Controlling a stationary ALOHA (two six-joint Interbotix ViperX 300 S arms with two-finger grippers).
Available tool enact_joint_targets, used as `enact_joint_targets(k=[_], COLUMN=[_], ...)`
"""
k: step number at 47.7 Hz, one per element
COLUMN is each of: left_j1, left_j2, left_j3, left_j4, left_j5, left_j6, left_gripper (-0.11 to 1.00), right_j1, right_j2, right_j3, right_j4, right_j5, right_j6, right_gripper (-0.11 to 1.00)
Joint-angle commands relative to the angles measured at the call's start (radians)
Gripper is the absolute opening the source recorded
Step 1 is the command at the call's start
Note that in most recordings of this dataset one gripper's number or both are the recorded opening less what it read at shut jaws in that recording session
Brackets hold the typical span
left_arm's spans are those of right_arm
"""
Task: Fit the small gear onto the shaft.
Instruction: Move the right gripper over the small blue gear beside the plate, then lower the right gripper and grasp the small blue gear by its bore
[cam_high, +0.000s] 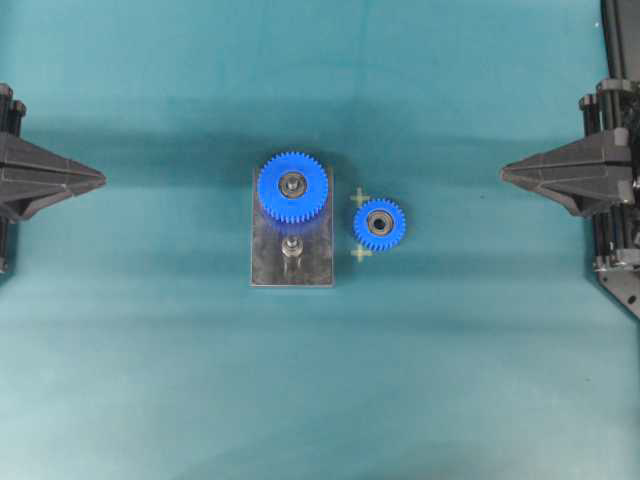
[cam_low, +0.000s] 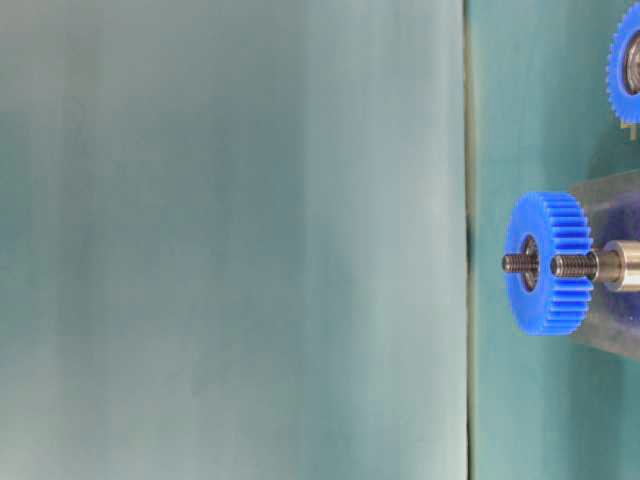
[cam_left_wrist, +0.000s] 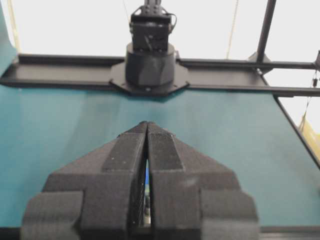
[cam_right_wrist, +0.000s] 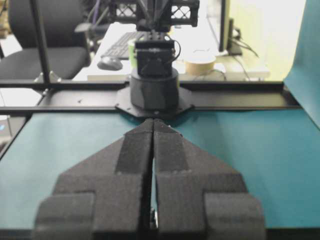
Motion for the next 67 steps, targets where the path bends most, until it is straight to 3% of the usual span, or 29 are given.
enact_joint_targets(k=[1, 8, 16, 28, 39, 44, 53, 56, 67], left_j1=[-0.008, -0.005, 0.000, 0.000, -0.002, 0.000, 0.000, 0.000, 0.000], left_j2=[0.023, 0.075, 0.141, 0.198, 0.198, 0.198, 0.195, 0.195, 0.193], left_j3=[-0.020, -0.072, -0.121, -0.144, -0.146, -0.146, -0.143, -0.143, -0.140], left_j4=[0.009, 0.009, 0.011, 0.011, 0.009, 0.011, 0.009, 0.011, 0.009], left_j5=[0.006, 0.075, 0.201, 0.268, 0.307, 0.318, 0.318, 0.319, 0.318], left_j6=[-0.020, -0.023, -0.023, -0.025, -0.025, -0.025, -0.026, -0.028, -0.028], left_gripper=[0.00, 0.00, 0.00, 0.00, 0.00, 0.00, 0.00, 0.00, 0.00], right_j1=[-0.011, -0.061, -0.112, -0.152, -0.186, -0.187, -0.186, -0.187, -0.187], right_j2=[0.017, 0.123, 0.324, 0.718, 0.951, 1.015, 1.066, 1.068, 1.074], right_j3=[-0.008, -0.087, -0.212, -0.436, -0.588, -0.621, -0.635, -0.632, -0.627], right_j4=[0.012, 0.147, 0.146, 0.132, 0.117, 0.114, 0.109, 0.109, 0.109], right_j5=[-0.003, 0.284, 0.532, 0.775, 0.928, 0.936, 0.910, 0.899, 0.925], right_j6=[0.008, 0.051, 0.054, 0.052, 0.046, 0.043, 0.040, 0.037, 0.043], right_gripper=[0.01, 0.01, 0.01, 0.01, 0.03, 0.22, 0.77, 0.90, 0.88])
